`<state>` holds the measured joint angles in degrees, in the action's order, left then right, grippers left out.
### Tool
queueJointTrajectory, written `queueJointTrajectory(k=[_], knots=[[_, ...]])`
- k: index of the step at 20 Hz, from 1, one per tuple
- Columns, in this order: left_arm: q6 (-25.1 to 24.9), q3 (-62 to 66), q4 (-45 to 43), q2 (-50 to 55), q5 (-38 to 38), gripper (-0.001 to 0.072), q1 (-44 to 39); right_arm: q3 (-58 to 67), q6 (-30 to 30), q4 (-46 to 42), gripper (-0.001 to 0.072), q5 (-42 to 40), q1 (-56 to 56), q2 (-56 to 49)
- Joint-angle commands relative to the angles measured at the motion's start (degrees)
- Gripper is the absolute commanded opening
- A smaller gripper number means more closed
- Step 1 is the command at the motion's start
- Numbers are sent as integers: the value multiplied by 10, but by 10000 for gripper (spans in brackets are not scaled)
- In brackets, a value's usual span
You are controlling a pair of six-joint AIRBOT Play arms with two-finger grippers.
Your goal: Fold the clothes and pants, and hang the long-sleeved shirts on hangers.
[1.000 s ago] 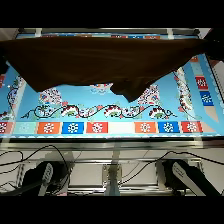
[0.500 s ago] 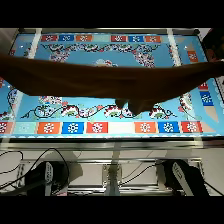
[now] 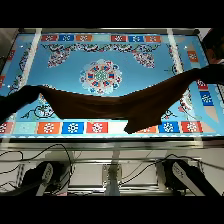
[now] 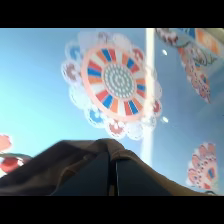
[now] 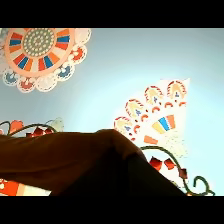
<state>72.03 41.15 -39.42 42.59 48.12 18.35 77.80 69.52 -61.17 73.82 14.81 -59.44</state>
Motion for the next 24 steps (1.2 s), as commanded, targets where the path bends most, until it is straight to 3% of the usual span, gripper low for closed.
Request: queueJointTrajectory(k=[1,3,5,11,14,15,16,17,18,21,24], knots=[[-48,-20,134,159,-140,19,-83,-17,1,21,15,-94,-71,-162],[-133,-9,233,234,-206,20,-121,-17,1,25,16,-162,-107,-227],[-175,5,303,282,-237,20,-133,-17,5,25,16,-222,-130,-261],[-177,24,324,309,-278,19,-121,-17,10,25,16,-412,-146,-268],[-188,28,324,309,-284,20,-118,-17,21,24,37,-455,-146,-268],[-217,28,324,309,-287,80,-117,-17,21,19,191,-449,-143,-268],[-266,28,324,309,-286,198,-117,-17,21,12,424,-441,-137,-268],[-309,30,324,308,-286,476,-117,-17,32,7,482,-431,-128,-267],[-330,32,324,304,-287,640,-117,-17,42,7,482,-414,-113,-264],[-367,39,305,269,-283,651,-102,-17,48,2,481,-342,-52,-249],[-338,39,188,207,-218,613,-30,-17,40,-47,477,-242,28,-234]])
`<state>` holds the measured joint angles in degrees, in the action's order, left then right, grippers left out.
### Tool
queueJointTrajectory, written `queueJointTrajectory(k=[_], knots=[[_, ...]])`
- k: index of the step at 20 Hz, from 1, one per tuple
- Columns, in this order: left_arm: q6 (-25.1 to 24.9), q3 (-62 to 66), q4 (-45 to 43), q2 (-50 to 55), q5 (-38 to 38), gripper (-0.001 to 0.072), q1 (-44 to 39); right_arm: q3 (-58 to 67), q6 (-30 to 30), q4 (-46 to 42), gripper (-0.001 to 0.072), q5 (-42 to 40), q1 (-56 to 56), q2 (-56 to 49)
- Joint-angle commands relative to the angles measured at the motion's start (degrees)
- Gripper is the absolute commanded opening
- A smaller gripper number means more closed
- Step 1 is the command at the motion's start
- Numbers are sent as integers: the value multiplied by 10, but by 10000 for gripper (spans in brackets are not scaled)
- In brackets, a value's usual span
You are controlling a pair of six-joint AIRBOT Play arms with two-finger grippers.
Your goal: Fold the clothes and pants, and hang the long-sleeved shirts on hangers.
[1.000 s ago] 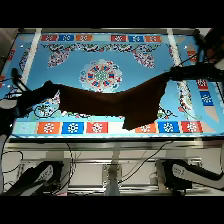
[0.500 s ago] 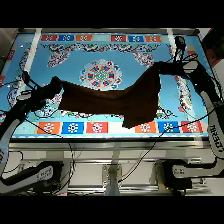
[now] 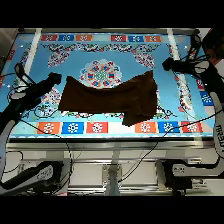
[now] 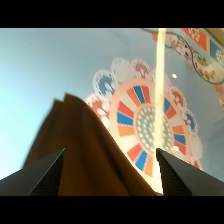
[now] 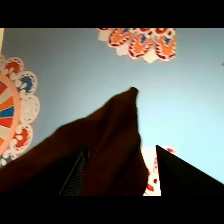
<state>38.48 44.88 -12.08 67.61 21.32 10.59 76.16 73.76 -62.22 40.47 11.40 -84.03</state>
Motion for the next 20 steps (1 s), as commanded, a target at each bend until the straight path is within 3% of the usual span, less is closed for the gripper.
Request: queueJointTrajectory(k=[1,3,5,7,8,9,10,14,15,20], knots=[[28,2,-136,-55,108,551,81,0,-19,-45,476,128,89,11],[113,2,-291,-51,249,534,147,0,-57,-55,472,188,132,7],[173,2,-404,-23,341,547,177,0,-82,-56,444,220,158,6],[177,2,-407,16,402,549,185,0,-86,-55,444,228,170,6],[177,2,-400,38,415,604,182,0,-86,-55,444,229,171,6],[177,2,-397,58,415,698,177,0,-86,-55,444,229,171,6],[176,2,-397,78,414,705,171,0,-86,-53,444,229,171,6],[133,2,-347,134,403,692,156,0,-86,-51,444,229,171,6],[124,2,-328,145,395,661,153,0,-85,-50,444,230,170,6],[121,2,-291,174,312,638,125,0,-85,-20,442,233,170,6]])
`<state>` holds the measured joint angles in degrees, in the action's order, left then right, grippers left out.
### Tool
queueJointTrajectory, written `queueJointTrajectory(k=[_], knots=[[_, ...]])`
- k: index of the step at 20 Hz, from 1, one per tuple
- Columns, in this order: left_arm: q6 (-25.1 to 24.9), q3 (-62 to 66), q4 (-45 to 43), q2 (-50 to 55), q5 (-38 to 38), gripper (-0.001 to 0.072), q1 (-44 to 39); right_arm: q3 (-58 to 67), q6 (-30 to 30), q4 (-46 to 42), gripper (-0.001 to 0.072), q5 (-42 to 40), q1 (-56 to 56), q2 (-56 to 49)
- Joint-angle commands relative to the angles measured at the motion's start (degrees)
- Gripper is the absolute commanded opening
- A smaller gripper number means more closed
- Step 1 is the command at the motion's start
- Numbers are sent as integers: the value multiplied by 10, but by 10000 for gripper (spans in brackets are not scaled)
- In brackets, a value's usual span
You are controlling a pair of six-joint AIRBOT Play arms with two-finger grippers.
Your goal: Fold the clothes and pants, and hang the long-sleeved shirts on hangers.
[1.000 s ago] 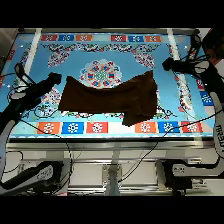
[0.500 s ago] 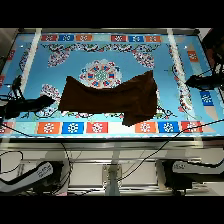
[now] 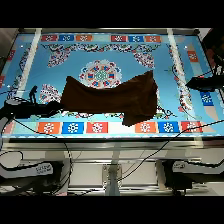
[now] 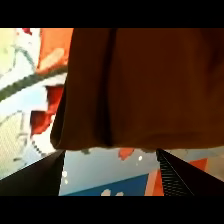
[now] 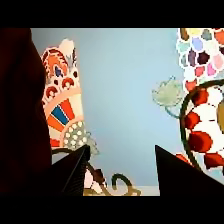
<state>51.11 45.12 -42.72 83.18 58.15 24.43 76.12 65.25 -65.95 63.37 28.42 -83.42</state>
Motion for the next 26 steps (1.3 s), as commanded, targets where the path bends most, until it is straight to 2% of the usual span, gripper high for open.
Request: queueJointTrajectory(k=[1,2,8,9,12,13,14,15,16,17,22,24,25,26], knots=[[-6,0,25,18,-74,603,-20,0,0,23,422,5,0,0],[-6,0,35,18,-86,560,-24,0,0,27,394,7,0,0],[-5,0,47,16,-83,537,-3,0,0,27,378,25,0,0],[-5,0,47,16,-78,473,0,0,0,27,378,25,0,0],[-5,-1,47,17,-74,342,-3,0,0,28,377,28,0,0],[-5,-1,47,17,-74,342,-3,0,0,28,378,32,0,0],[-5,-1,47,17,-74,310,-3,0,0,28,378,36,0,0],[-5,-1,47,17,-74,162,-3,0,0,28,377,40,0,0],[-5,0,47,17,-74,56,-3,0,0,28,377,44,0,0],[-5,0,47,17,-74,21,-3,0,0,27,377,49,0,0],[-5,0,47,17,-74,20,-5,-24,-9,30,376,99,0,-16],[-5,0,47,17,-74,20,-5,-45,-20,63,400,127,0,-33],[-5,0,47,17,-74,20,-5,-60,-25,92,492,125,0,-40],[-5,0,47,17,-74,20,-5,-78,-41,122,492,117,0,-48]])
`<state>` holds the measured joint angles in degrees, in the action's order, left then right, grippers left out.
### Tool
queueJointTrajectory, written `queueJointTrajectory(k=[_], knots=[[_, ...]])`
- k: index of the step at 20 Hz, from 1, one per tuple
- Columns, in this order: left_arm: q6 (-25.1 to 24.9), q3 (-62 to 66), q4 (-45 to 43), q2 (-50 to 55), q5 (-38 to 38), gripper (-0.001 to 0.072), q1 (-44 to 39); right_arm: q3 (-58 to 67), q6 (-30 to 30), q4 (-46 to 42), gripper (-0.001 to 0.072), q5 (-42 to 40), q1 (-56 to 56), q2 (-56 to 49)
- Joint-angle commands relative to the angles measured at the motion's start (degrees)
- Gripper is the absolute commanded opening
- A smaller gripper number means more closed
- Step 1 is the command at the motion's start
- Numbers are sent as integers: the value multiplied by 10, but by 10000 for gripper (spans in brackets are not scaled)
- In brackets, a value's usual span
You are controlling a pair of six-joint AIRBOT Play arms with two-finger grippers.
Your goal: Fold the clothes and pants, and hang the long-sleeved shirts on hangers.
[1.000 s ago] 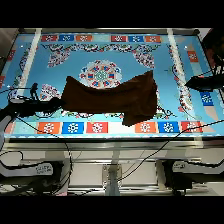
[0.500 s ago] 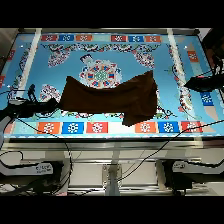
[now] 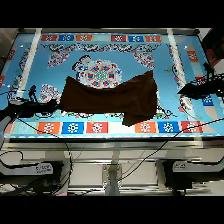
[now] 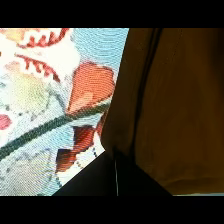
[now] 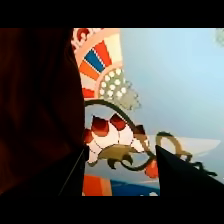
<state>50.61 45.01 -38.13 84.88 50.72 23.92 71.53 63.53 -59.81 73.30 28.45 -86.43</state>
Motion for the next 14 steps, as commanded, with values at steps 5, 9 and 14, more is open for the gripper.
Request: queueJointTrajectory(k=[5,9,14], knots=[[0,1,2,0,0,20,0,-90,-73,82,481,-26,-46,-60],[0,1,6,0,0,20,0,-89,-72,100,469,-64,-95,-101],[0,1,6,0,0,20,0,-89,-60,102,358,-89,-132,-130]])
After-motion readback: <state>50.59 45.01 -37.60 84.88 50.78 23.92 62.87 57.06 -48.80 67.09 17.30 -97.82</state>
